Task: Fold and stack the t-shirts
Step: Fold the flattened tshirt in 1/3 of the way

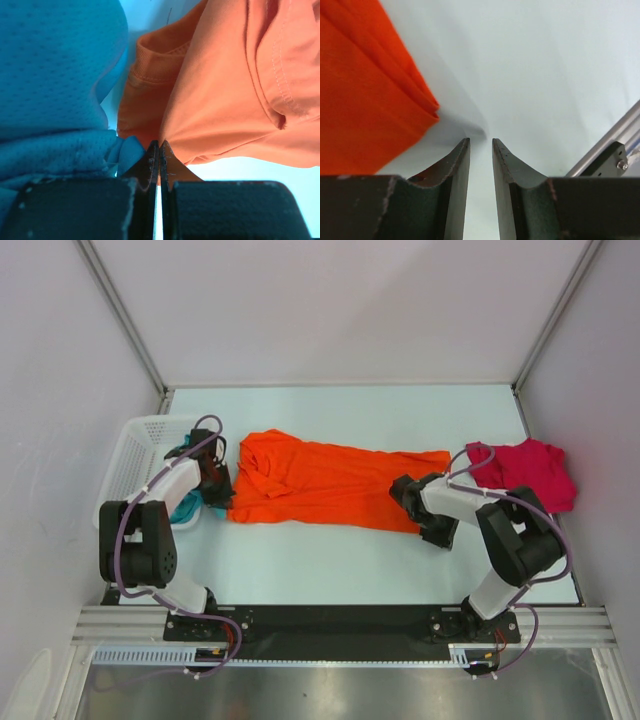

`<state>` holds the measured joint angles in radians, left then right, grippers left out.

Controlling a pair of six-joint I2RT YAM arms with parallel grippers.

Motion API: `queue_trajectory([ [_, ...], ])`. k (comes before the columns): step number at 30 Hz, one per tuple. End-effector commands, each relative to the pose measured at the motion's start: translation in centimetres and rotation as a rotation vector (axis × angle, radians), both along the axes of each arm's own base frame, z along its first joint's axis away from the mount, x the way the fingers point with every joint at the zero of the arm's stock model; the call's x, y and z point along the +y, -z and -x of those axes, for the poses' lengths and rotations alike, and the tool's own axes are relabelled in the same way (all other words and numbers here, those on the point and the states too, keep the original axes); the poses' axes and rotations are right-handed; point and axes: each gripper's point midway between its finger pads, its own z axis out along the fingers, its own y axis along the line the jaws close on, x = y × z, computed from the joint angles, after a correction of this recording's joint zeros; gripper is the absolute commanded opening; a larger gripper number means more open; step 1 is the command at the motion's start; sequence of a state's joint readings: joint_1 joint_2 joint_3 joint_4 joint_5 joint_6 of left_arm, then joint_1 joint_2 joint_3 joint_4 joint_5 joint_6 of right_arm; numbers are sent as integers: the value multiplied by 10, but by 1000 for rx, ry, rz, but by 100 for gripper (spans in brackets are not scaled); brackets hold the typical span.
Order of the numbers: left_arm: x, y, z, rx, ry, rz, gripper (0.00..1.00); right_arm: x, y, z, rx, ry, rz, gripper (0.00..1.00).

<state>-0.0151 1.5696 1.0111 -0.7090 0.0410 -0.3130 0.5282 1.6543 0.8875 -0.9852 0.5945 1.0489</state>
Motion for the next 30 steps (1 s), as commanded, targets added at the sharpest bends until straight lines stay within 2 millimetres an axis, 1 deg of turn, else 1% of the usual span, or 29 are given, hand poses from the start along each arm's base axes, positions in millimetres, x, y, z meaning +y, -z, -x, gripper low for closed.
queue_trajectory([
  [1,0,-5,-5,-31,-3,17,0,-9,-4,16,-2,40,34,30],
  [2,-1,-4,-5,-27,0,22,1,-9,-5,16,-6,39,32,30],
  [3,-1,-3,-6,-26,1,25,5,-9,-6,15,-10,37,33,30],
  [4,-2,-3,-6,-24,4,29,13,-6,-9,12,-19,28,32,30],
  [5,-3,-4,-7,-23,6,37,23,-5,-17,6,-42,26,45,30],
  [6,-4,-5,-7,-25,8,41,45,-2,-24,1,-60,17,54,29],
  [7,-4,-6,-8,-29,4,39,56,-1,-31,-3,-76,8,68,29],
  [8,-3,-8,-9,-34,0,37,63,-1,-39,-6,-86,-14,100,30],
  [9,-2,-11,-11,-43,-5,29,74,6,-47,-18,-115,-21,95,30],
  [10,-1,-15,-14,-55,-8,27,78,8,-52,-22,-124,-27,101,30],
  [11,-1,-18,-15,-61,-8,27,80,10,-56,-26,-131,-38,110,30],
  [13,-3,-22,-19,-67,-6,31,81,18,-63,-39,-150,-53,105,30],
  [16,-6,-25,-25,-73,-4,35,81,28,-65,-53,-163,-78,91,30],
  [18,-9,-24,-29,-68,1,36,81,34,-61,-61,-168,-88,82,30],
  [21,-15,-28,-37,-74,10,38,81,42,-48,-69,-140,-106,83,30],
  [22,-20,-33,-44,-92,18,40,81,44,-41,-72,-124,-111,93,30],
  [24,-26,-38,-51,-105,26,41,81,48,-35,-74,-112,-120,88,29],
  [25,-34,-45,-59,-127,43,46,81,50,-33,-76,-115,-120,83,29],
  [26,-37,-42,-61,-116,51,40,81,53,-31,-79,-113,-124,78,29],
  [28,-47,-42,-69,-116,68,47,81,55,-30,-82,-116,-127,75,29],
  [29,-52,-34,-69,-90,77,58,81,56,-32,-85,-122,-130,74,29],
  [30,-56,-32,-70,-85,83,59,81,57,-32,-86,-123,-134,75,29],
])
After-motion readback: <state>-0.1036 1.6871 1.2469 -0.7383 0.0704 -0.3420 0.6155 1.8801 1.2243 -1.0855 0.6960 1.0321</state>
